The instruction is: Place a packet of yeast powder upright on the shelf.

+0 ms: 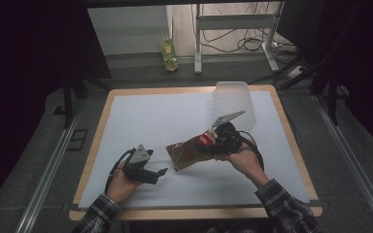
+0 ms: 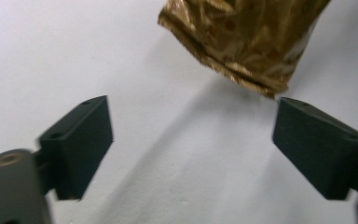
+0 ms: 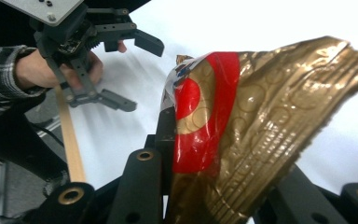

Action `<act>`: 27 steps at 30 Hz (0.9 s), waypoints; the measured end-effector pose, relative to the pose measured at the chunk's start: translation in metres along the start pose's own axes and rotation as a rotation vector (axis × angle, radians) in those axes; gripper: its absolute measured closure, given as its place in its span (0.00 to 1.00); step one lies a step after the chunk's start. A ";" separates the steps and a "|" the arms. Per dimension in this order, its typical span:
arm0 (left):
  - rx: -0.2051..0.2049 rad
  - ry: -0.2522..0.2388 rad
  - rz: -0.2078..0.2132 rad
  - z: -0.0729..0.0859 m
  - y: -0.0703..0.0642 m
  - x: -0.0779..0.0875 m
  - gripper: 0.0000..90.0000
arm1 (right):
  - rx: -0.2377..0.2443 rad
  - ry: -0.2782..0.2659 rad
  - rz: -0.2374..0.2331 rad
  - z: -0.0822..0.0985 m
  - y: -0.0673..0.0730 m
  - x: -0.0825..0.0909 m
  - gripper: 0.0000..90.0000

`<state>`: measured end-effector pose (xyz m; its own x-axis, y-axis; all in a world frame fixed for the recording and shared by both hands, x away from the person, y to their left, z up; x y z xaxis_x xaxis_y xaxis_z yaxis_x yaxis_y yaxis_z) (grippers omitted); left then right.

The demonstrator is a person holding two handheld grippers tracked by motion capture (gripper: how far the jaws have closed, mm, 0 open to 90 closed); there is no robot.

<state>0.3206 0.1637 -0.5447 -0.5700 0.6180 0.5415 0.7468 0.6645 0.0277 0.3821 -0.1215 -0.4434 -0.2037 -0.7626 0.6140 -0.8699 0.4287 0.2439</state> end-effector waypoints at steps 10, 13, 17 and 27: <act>0.004 -0.024 0.005 0.000 0.002 0.002 0.04 | 0.129 0.009 0.026 -0.018 -0.004 0.014 0.80; -0.004 -0.018 0.000 0.000 0.001 0.001 0.04 | 0.162 0.013 0.035 -0.025 -0.007 0.020 0.80; -0.011 -0.013 -0.005 0.001 0.002 0.001 0.03 | 0.225 0.029 0.064 -0.032 -0.010 0.028 0.80; -0.030 -0.003 -0.012 0.002 0.001 -0.001 0.04 | 0.299 0.044 0.117 -0.053 -0.024 0.050 0.80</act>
<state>0.3209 0.1644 -0.5466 -0.5801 0.6110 0.5387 0.7495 0.6593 0.0593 0.4162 -0.1439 -0.3790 -0.2959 -0.6924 0.6581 -0.9366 0.3455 -0.0576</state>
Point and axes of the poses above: each handheld gripper's, and its own axes: x roughly backward along the jaws, z roughly out of its underside, y roughly to its left, the point moved 2 cm from there along -x, roughly forward along the jaws, and after that the axes turned 3 degrees about -y, right-handed, at the moved point
